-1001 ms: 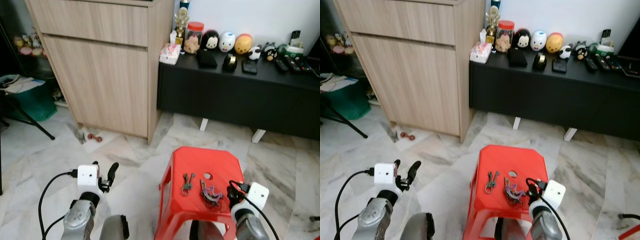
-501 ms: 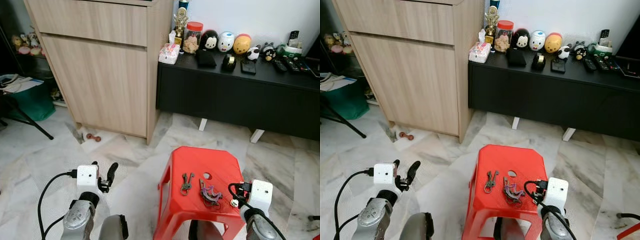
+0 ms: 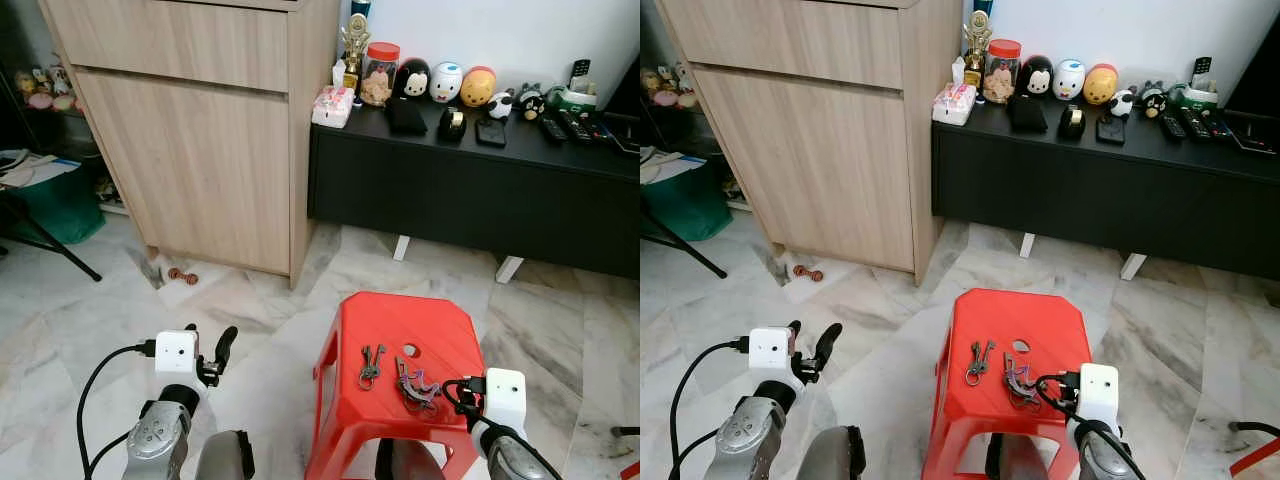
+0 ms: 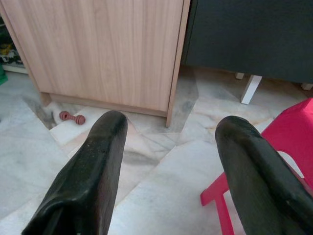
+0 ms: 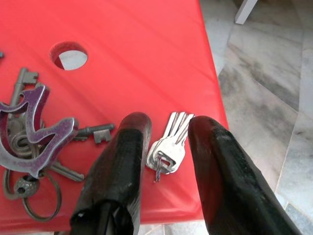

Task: Hang keys on a hook

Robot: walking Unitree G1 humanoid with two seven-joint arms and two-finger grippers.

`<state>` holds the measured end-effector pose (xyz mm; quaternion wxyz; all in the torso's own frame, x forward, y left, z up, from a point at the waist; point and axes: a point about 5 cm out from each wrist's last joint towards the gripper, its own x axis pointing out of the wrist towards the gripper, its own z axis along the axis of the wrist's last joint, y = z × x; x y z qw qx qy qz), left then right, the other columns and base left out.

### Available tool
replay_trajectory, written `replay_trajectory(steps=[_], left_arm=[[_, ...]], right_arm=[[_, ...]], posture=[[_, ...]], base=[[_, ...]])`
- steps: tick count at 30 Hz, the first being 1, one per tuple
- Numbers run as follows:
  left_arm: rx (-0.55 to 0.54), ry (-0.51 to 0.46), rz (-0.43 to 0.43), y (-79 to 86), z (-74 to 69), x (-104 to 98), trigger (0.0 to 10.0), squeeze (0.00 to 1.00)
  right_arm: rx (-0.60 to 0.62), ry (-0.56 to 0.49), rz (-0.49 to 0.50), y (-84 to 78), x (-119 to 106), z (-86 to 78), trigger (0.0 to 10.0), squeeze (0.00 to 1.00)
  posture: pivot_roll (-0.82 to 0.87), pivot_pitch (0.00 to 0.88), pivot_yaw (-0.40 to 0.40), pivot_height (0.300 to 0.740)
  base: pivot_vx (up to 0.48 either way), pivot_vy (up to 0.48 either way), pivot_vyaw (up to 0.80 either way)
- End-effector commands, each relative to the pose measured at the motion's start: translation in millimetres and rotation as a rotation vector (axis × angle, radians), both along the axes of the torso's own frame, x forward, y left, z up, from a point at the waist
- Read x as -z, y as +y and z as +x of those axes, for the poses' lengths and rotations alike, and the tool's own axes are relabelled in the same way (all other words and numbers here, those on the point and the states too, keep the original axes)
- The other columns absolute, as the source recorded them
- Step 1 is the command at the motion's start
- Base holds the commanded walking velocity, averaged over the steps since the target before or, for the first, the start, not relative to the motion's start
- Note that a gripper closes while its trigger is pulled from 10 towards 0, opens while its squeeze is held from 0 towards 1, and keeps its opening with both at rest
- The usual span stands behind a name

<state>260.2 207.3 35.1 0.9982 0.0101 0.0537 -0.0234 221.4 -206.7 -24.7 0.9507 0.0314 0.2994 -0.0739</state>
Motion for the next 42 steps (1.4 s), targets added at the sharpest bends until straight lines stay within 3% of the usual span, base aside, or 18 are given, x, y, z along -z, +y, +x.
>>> replay_trajectory(steps=[1, 33, 42], left_arm=[[0.020, 0.005, 0.008, -3.1, 2.1, 1, 10.0, 0.00], [0.016, 0.010, 0.013, -1.4, 1.1, 1, 10.0, 0.00], [0.018, 0.009, 0.015, -1.5, 1.1, 1, 10.0, 0.00]], right_arm=[[-0.003, 0.038, -0.005, -1.5, 4, -2.3, 10.0, 0.00], [-0.002, 0.095, 0.035, 1.8, 15, -1.7, 10.0, 0.00], [0.029, 0.110, 0.093, 0.5, 21, -4.5, 10.0, 0.00]], posture=[[0.04, 0.000, -0.089, 0.588], [0.04, 0.016, -0.086, 0.588], [0.04, 0.014, -0.085, 0.588]], base=[[0.000, 0.000, 0.00], [0.000, 0.000, 0.00], [0.000, 0.000, 0.00]])
